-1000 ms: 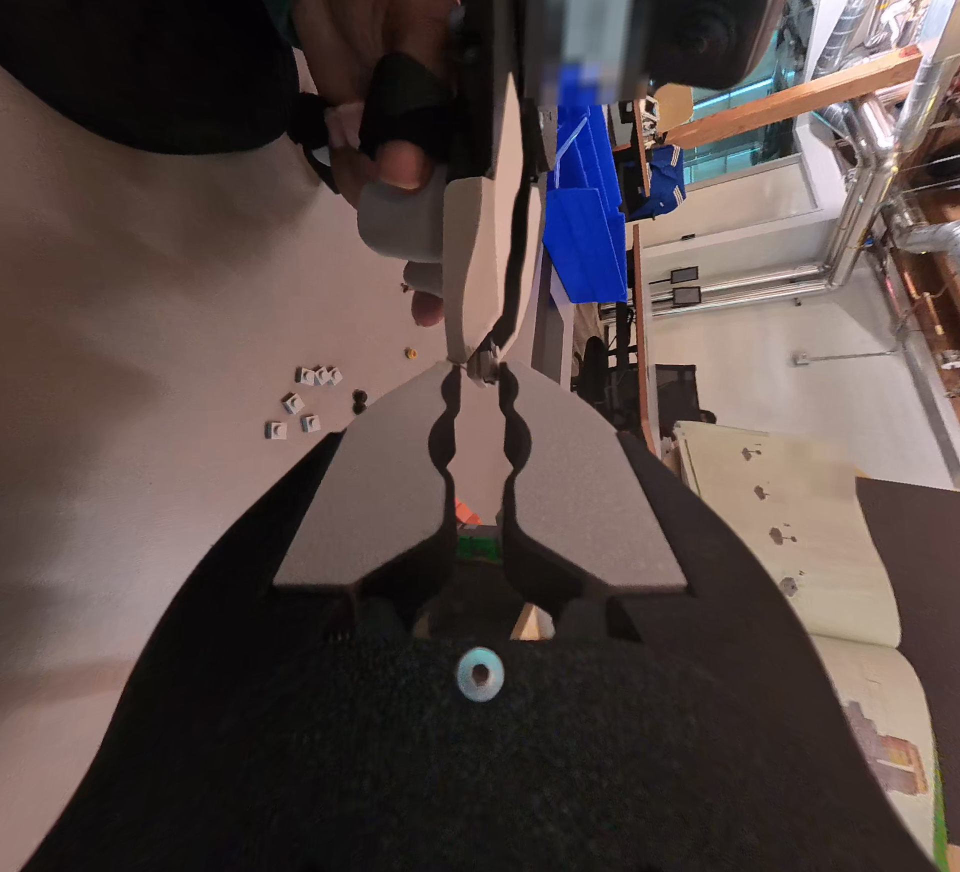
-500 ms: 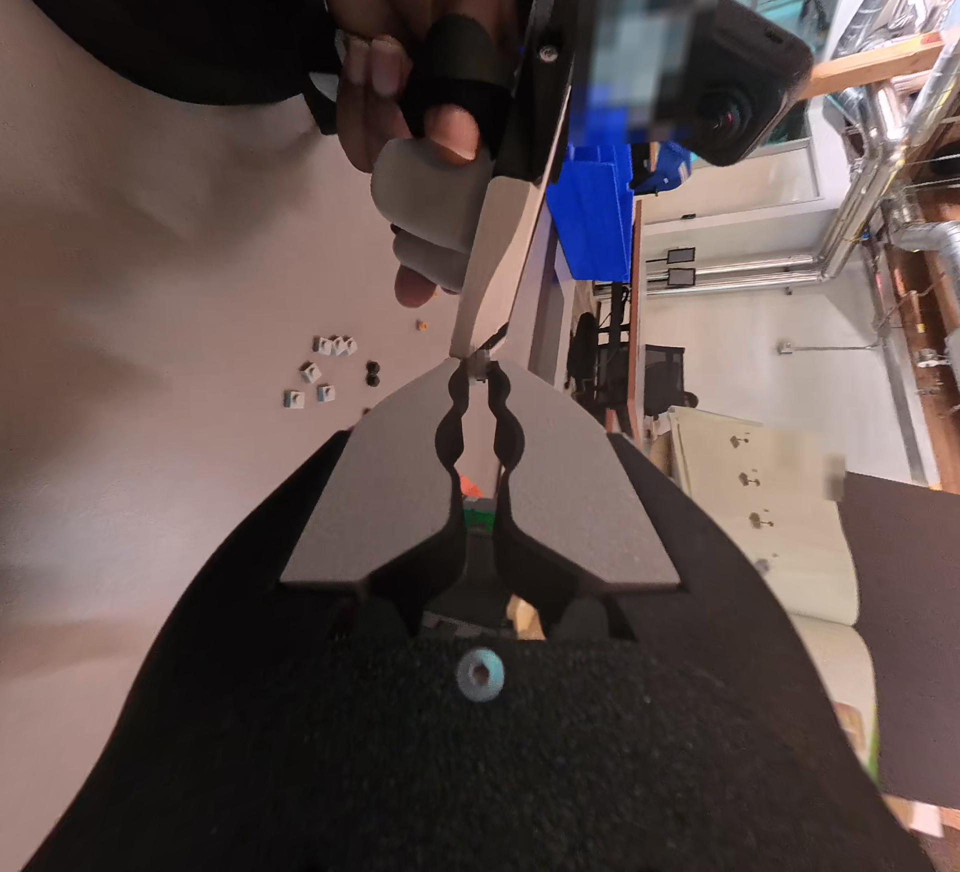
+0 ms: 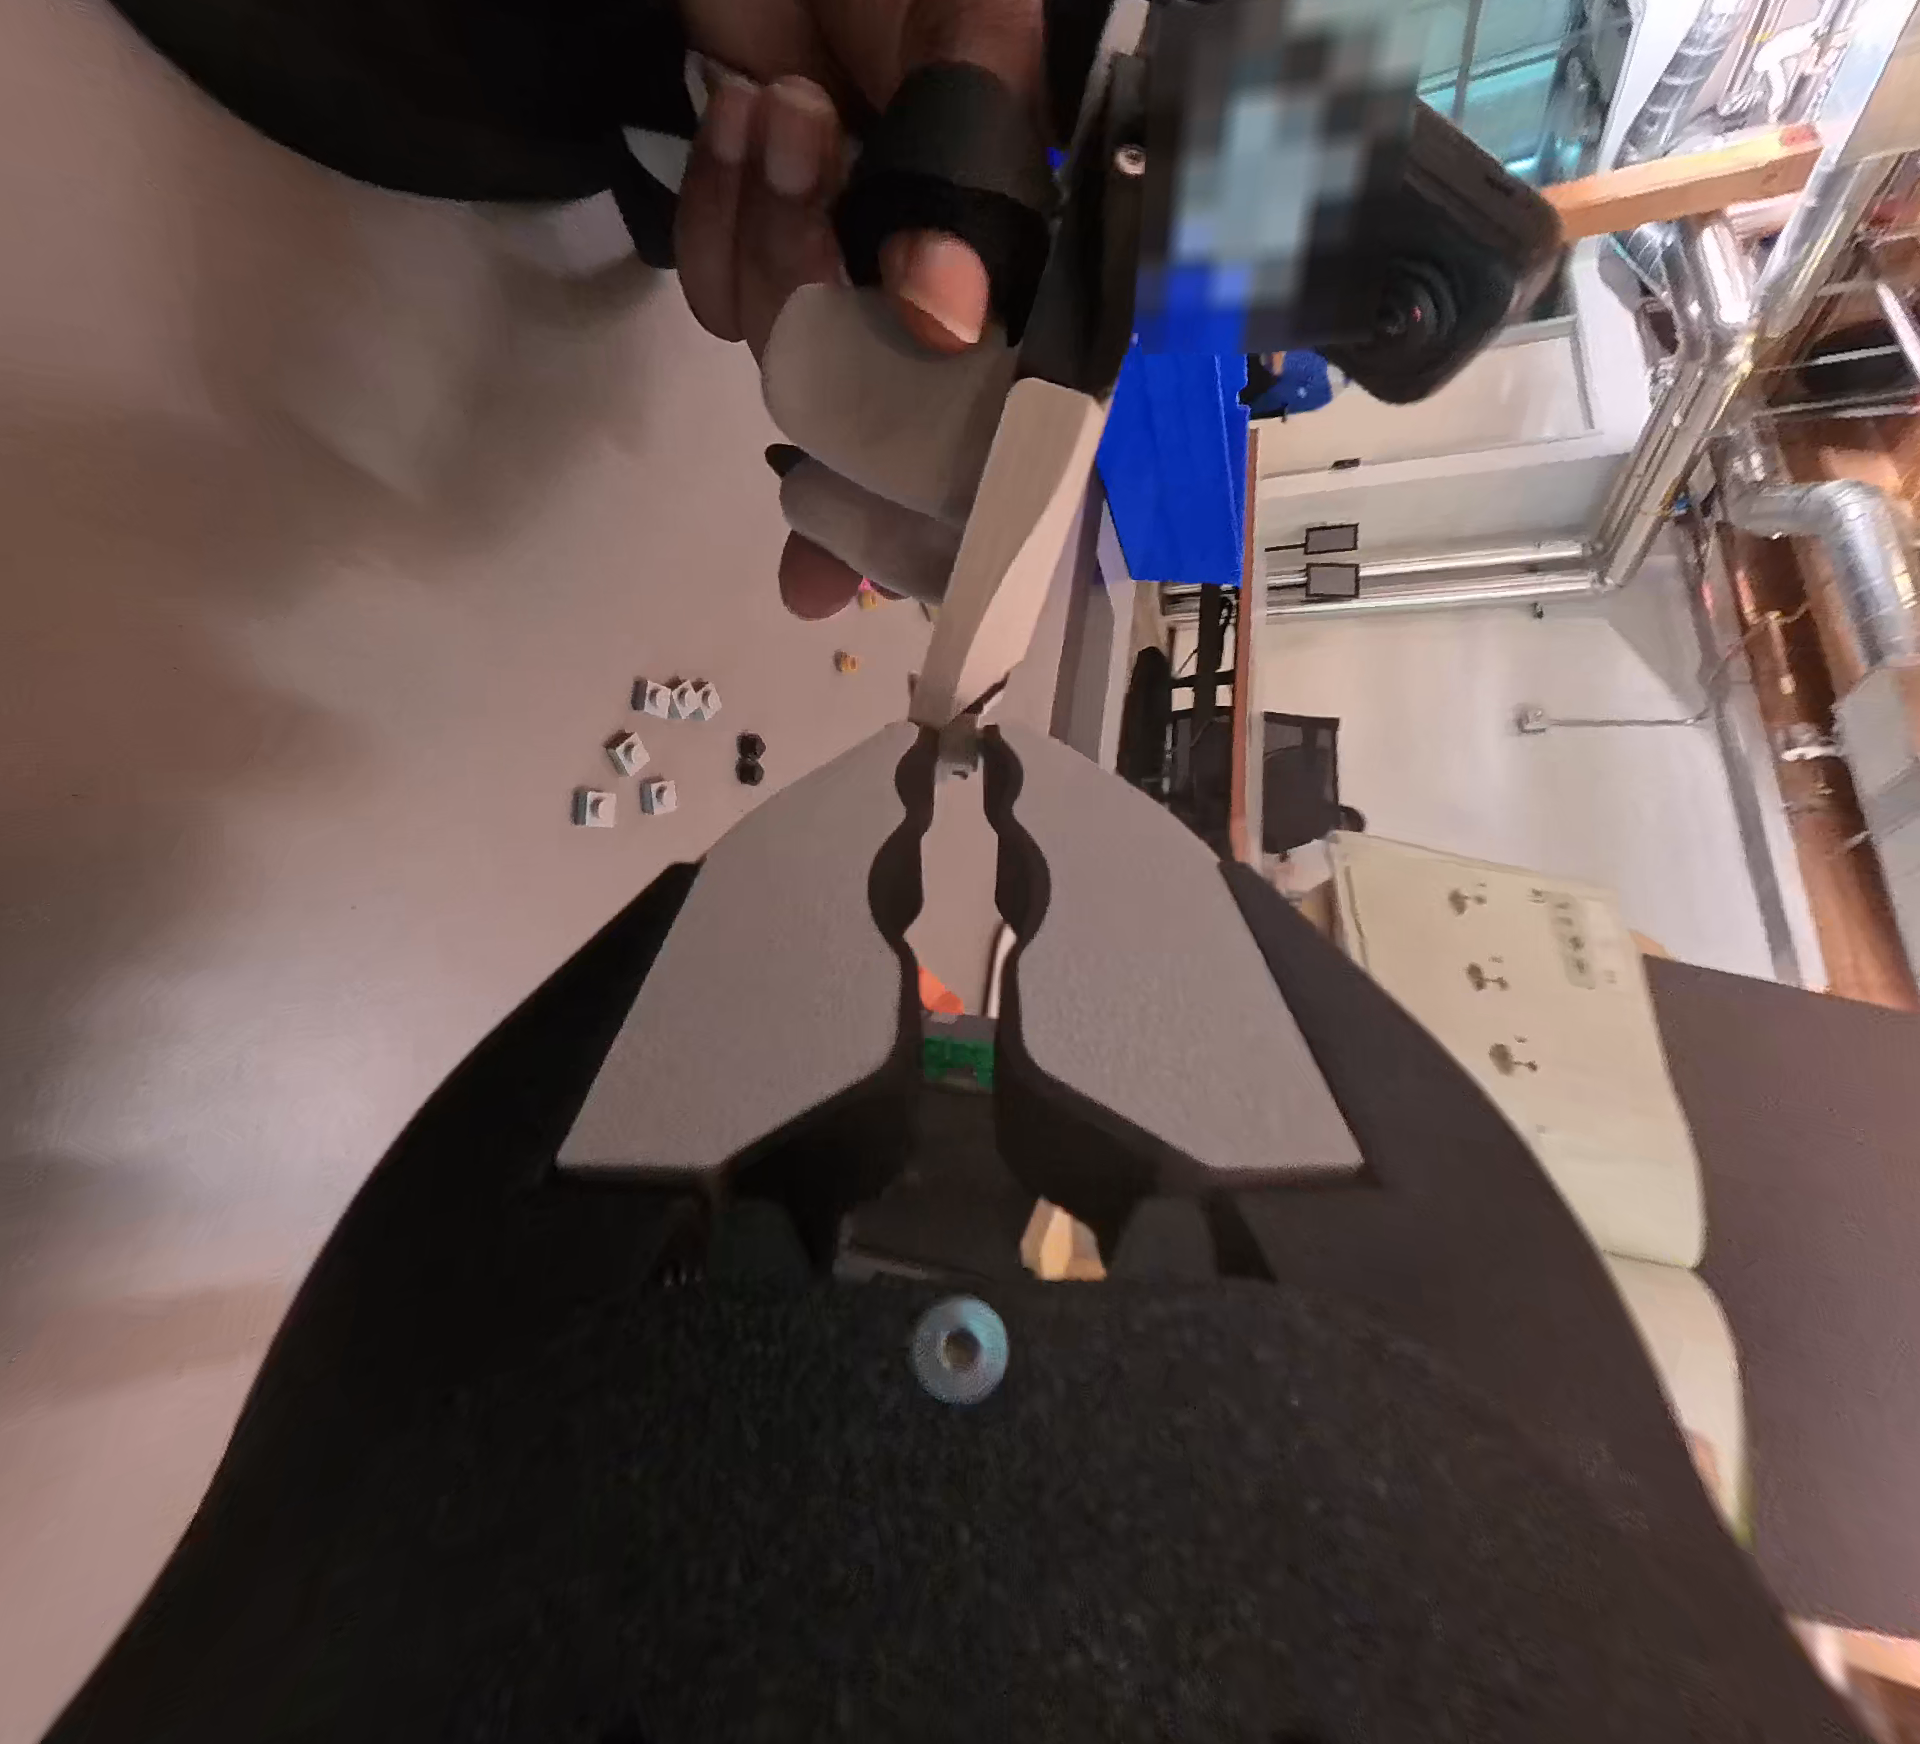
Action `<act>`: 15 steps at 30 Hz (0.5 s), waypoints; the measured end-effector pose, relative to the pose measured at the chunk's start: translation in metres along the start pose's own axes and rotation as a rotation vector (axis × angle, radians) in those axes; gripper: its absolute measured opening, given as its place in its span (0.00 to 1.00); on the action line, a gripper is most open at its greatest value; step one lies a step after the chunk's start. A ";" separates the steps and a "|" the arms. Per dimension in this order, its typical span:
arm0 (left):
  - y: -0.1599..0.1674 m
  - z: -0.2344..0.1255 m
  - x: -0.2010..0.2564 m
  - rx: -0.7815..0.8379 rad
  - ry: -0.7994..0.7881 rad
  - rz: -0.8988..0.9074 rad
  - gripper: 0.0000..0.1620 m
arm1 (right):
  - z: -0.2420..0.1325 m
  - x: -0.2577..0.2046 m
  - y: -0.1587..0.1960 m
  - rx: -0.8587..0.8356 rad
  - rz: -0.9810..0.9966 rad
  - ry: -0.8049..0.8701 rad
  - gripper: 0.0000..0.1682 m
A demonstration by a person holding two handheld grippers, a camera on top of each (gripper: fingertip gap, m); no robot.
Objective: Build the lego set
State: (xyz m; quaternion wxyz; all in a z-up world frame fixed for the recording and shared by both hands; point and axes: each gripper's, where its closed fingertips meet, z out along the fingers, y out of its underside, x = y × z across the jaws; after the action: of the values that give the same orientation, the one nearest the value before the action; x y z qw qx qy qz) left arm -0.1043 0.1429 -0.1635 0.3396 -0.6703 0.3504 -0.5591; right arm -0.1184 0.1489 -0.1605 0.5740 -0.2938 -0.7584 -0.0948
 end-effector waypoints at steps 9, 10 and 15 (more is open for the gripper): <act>0.008 0.004 0.002 -0.044 -0.005 0.040 0.10 | -0.004 -0.007 0.000 -0.008 0.077 -0.036 0.04; 0.006 0.004 0.002 -0.032 -0.008 0.046 0.10 | -0.004 -0.005 0.001 -0.004 0.117 -0.022 0.04; 0.003 0.002 -0.002 -0.031 -0.088 0.208 0.10 | -0.010 -0.005 0.008 0.040 0.429 -0.109 0.09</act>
State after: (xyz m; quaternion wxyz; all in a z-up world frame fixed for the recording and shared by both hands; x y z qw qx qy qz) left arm -0.1029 0.1428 -0.1671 0.4007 -0.6593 0.4115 -0.4853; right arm -0.1049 0.1485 -0.1631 0.5448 -0.4415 -0.7103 0.0608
